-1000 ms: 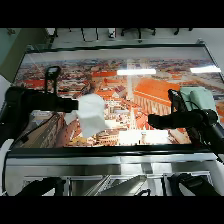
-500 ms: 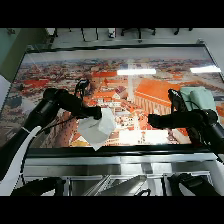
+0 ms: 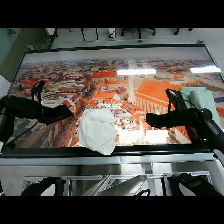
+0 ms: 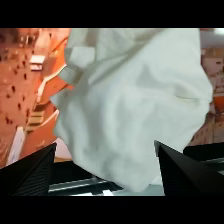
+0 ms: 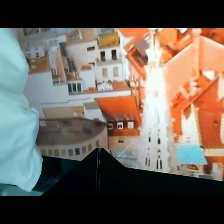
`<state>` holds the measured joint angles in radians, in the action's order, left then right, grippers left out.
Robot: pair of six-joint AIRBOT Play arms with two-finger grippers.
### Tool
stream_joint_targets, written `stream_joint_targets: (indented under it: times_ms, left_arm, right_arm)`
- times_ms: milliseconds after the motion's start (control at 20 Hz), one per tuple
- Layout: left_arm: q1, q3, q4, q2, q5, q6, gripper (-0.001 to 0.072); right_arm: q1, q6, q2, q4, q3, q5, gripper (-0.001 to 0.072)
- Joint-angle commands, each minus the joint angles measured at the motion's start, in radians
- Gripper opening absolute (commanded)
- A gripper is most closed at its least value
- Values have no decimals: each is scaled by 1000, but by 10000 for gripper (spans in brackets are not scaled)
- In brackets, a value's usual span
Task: Fold the shirts.
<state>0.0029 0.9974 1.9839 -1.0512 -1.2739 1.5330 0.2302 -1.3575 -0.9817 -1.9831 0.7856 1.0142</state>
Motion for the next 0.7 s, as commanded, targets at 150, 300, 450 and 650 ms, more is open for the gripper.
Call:
stream_joint_targets:
  times_ms: [150,300,450,650]
  left_arm:
    - [156,-356,401,-100,275,282,696]
    - [122,-283,425,-260,284,306,696]
    - [74,-142,425,-364,285,310,696]
    - [35,13,417,-464,253,310,696]
  right_arm:
    - [150,-174,-214,-238,0,-114,662]
    - [180,-192,-345,-329,34,-166,662]
    - [194,-219,-451,-344,127,-169,555]
    - [200,-268,-587,-365,311,-185,486]
